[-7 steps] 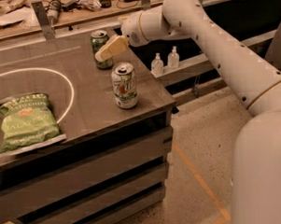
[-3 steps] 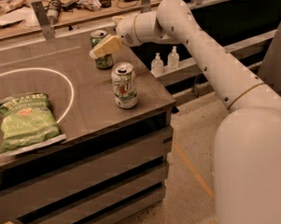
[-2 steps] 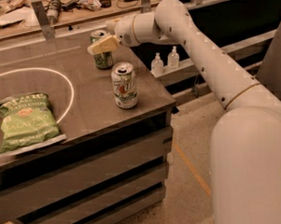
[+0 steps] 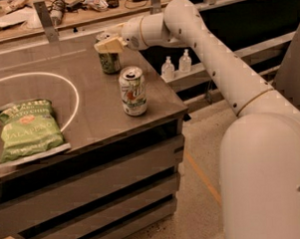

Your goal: Move green can near 7up can

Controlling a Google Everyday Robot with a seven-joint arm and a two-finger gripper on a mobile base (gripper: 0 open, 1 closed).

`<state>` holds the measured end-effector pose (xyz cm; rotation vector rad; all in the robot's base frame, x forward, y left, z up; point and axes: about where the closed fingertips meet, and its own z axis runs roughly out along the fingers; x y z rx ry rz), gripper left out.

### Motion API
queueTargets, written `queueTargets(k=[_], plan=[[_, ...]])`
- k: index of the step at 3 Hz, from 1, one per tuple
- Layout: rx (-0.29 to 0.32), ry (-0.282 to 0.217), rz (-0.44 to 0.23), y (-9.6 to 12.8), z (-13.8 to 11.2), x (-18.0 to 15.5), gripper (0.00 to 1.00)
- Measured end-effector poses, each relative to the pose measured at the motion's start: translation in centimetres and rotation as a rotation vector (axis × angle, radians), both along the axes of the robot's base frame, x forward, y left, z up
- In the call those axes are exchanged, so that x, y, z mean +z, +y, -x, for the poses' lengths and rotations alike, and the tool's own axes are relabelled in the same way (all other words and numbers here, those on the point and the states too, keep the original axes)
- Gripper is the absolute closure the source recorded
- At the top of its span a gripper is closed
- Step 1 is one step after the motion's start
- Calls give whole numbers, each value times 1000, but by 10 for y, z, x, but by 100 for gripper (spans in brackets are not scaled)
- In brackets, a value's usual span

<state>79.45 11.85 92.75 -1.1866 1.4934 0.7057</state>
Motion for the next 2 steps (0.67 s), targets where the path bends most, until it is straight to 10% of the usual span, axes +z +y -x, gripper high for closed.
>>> queueTargets(k=[2], plan=[[43, 46, -7, -15, 18, 13, 100]])
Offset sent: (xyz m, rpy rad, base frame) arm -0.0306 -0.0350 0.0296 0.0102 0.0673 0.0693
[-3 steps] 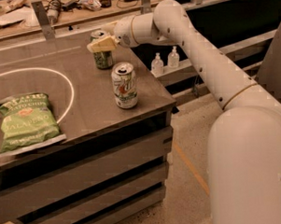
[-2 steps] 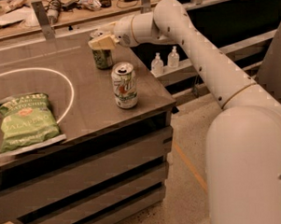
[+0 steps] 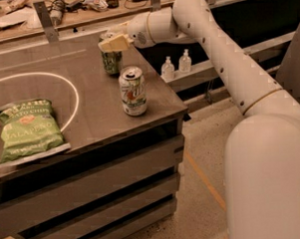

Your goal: Move green can near 7up can

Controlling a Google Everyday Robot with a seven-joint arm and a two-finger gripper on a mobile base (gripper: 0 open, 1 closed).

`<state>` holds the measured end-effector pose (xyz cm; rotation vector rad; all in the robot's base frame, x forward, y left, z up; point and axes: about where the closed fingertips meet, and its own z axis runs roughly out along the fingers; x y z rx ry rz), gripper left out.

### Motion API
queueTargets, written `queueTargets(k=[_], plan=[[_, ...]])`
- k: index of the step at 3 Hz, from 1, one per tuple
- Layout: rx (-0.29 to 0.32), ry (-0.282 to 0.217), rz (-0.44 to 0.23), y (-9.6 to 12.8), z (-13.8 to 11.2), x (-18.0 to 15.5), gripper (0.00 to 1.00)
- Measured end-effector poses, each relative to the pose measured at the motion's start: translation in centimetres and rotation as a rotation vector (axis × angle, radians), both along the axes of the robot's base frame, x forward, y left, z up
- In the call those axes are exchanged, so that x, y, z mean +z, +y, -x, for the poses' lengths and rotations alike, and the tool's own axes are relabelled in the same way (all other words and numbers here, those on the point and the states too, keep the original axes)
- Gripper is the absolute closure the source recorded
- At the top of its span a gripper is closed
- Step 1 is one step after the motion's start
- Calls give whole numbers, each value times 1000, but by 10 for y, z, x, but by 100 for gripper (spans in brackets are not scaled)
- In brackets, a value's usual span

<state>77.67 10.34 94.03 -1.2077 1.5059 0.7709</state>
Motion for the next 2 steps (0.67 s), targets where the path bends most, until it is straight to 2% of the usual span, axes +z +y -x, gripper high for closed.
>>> queueTargets(k=[2], plan=[[78, 33, -11, -18, 34, 13, 100]])
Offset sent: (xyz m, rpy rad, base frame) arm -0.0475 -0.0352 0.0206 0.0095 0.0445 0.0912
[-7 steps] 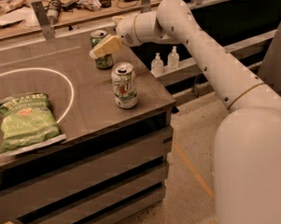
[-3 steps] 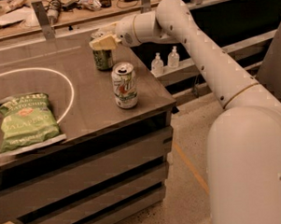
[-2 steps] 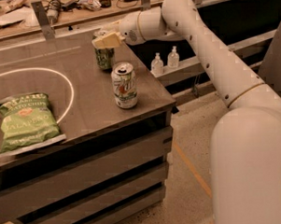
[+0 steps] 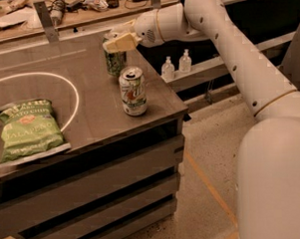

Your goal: Move green can near 7up can

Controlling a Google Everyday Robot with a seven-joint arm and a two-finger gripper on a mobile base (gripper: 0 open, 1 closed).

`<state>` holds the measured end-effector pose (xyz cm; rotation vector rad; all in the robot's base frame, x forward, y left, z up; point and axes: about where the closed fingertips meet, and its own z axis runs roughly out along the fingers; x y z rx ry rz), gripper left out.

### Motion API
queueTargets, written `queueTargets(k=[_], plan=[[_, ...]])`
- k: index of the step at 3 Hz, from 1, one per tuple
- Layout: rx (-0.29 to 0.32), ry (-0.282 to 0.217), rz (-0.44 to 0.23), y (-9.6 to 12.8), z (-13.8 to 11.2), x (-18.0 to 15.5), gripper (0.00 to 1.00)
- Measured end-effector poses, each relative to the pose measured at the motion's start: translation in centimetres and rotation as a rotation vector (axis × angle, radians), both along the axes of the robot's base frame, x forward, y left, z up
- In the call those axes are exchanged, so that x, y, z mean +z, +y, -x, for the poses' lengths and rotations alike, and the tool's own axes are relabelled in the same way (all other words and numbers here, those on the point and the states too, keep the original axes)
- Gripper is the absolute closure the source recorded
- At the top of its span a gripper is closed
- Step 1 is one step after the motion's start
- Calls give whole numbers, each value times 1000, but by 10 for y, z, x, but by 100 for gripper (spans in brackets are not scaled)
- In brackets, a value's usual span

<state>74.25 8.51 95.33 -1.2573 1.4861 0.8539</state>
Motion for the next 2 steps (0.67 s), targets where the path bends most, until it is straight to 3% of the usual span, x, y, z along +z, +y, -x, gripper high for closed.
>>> queueTargets(k=[2], plan=[[42, -2, -42, -20, 18, -11, 100]])
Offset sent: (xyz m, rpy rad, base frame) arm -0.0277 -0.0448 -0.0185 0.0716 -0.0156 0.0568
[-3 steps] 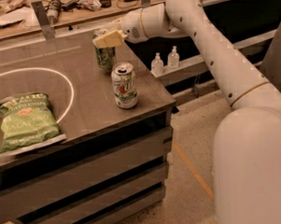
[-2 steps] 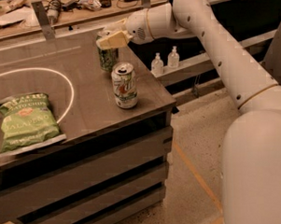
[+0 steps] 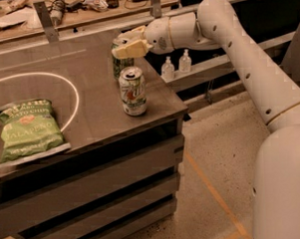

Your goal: Move green can near 7up can

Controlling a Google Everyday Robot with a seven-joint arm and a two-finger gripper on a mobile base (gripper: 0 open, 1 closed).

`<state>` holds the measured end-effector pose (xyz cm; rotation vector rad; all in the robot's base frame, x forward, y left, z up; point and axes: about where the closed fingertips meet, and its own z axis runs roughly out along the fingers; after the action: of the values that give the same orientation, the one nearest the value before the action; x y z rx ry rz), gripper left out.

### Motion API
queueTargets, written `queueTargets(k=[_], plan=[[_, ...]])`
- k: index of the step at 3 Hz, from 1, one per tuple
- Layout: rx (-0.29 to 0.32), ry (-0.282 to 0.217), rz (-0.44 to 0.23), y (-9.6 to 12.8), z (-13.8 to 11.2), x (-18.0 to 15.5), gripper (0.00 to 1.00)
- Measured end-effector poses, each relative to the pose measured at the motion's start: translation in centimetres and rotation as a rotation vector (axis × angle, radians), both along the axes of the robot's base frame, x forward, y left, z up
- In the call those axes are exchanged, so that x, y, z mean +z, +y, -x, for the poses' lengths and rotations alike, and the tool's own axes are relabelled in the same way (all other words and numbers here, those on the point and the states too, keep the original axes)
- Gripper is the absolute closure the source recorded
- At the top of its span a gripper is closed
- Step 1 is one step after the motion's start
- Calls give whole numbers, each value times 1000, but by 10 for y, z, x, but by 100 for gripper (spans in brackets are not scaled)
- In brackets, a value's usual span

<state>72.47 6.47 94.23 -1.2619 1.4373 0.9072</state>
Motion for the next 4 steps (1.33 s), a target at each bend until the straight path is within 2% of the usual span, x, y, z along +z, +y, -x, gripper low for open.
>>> queueTargets(k=[4], plan=[[87, 4, 46, -22, 14, -11, 100]])
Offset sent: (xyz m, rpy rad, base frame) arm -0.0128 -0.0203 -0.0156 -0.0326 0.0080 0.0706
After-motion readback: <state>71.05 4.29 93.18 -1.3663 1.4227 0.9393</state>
